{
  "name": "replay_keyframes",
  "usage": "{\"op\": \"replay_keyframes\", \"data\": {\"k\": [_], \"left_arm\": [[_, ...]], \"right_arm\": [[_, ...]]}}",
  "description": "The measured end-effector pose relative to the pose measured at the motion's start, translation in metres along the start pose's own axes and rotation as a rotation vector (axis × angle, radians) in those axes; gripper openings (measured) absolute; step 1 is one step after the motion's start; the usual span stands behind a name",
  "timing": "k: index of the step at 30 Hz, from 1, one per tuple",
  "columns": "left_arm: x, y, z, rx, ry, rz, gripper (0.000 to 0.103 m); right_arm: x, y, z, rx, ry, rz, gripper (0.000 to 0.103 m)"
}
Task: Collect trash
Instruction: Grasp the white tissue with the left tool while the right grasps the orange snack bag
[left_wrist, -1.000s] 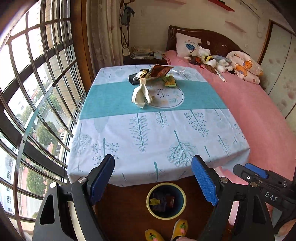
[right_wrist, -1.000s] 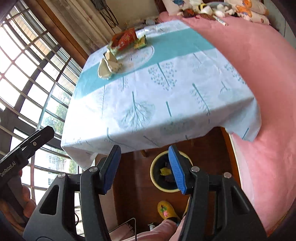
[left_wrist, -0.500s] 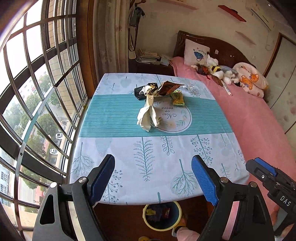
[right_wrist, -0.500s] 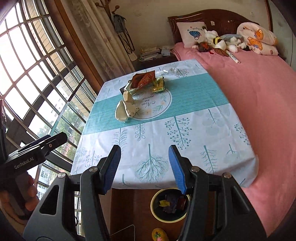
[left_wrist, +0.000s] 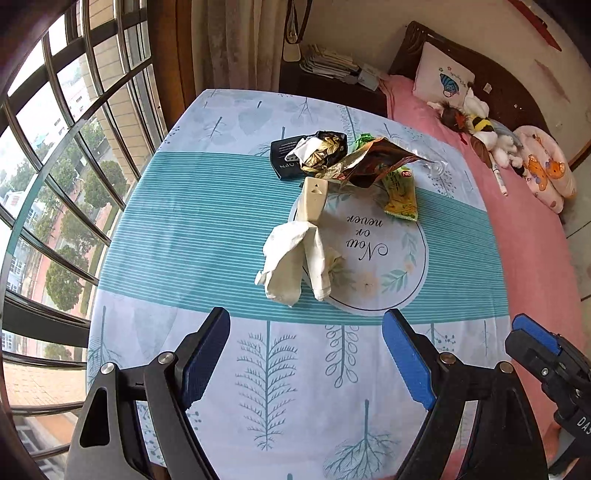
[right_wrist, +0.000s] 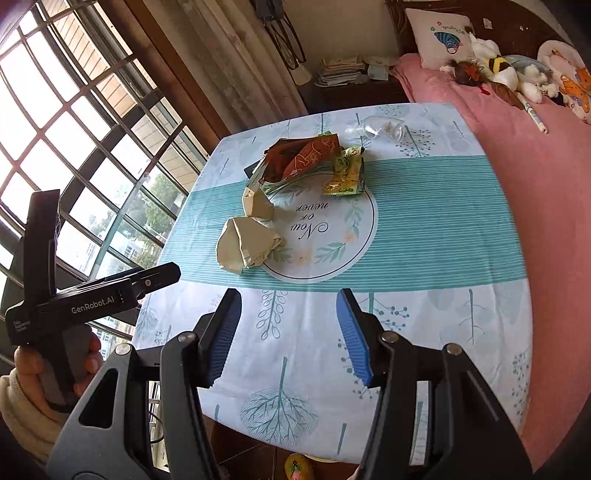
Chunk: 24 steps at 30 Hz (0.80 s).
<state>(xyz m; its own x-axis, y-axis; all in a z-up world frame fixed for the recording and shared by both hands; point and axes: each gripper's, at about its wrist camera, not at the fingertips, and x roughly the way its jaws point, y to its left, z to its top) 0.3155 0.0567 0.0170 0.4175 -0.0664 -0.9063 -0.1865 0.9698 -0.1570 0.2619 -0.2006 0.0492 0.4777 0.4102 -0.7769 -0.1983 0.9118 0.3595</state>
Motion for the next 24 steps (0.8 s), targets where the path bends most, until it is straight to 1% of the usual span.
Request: {"op": "replay_keyframes", "data": {"k": [5, 7, 9, 10, 11, 12, 13, 14, 16, 18, 21, 24], "left_arm": [[0.064, -0.004, 0.033, -0.05, 0.051, 0.057, 0.086], [0.086, -0.004, 0.043, -0.065, 0.073, 0.074, 0.083], [0.104, -0.003, 0.049, -0.079, 0.099, 0.078, 0.076], [0.113, -0.002, 0.05, -0.085, 0.112, 0.079, 0.075], [0.121, -0.002, 0.052, -0.092, 0.126, 0.08, 0.07], [0.127, -0.001, 0.051, -0.099, 0.141, 0.076, 0.062], [0.135, 0.0, 0.052, -0.107, 0.155, 0.075, 0.056], [0.141, 0.001, 0.051, -0.116, 0.166, 0.068, 0.048], [0.145, 0.002, 0.053, -0.134, 0.158, 0.051, 0.042], [0.146, 0.001, 0.055, -0.141, 0.142, 0.057, 0.037], [0.144, -0.001, 0.057, -0.142, 0.126, 0.095, 0.035], [0.144, 0.005, 0.056, -0.16, 0.127, 0.093, 0.035]], "right_arm": [[0.056, -0.03, 0.058, -0.019, 0.072, 0.062, 0.05], [0.078, -0.036, 0.079, -0.019, 0.096, 0.088, 0.05], [0.097, -0.039, 0.098, -0.016, 0.113, 0.111, 0.053], [0.105, -0.04, 0.107, -0.011, 0.121, 0.125, 0.058], [0.114, -0.038, 0.115, -0.004, 0.127, 0.143, 0.064], [0.121, -0.039, 0.123, 0.006, 0.131, 0.16, 0.066], [0.129, -0.038, 0.13, 0.019, 0.134, 0.174, 0.069], [0.136, -0.037, 0.136, 0.033, 0.138, 0.187, 0.072], [0.151, -0.035, 0.147, 0.063, 0.147, 0.205, 0.076], [0.164, -0.031, 0.157, 0.087, 0.157, 0.21, 0.077], [0.184, -0.026, 0.17, 0.131, 0.173, 0.215, 0.077], [0.203, -0.024, 0.181, 0.195, 0.19, 0.22, 0.077]]}}
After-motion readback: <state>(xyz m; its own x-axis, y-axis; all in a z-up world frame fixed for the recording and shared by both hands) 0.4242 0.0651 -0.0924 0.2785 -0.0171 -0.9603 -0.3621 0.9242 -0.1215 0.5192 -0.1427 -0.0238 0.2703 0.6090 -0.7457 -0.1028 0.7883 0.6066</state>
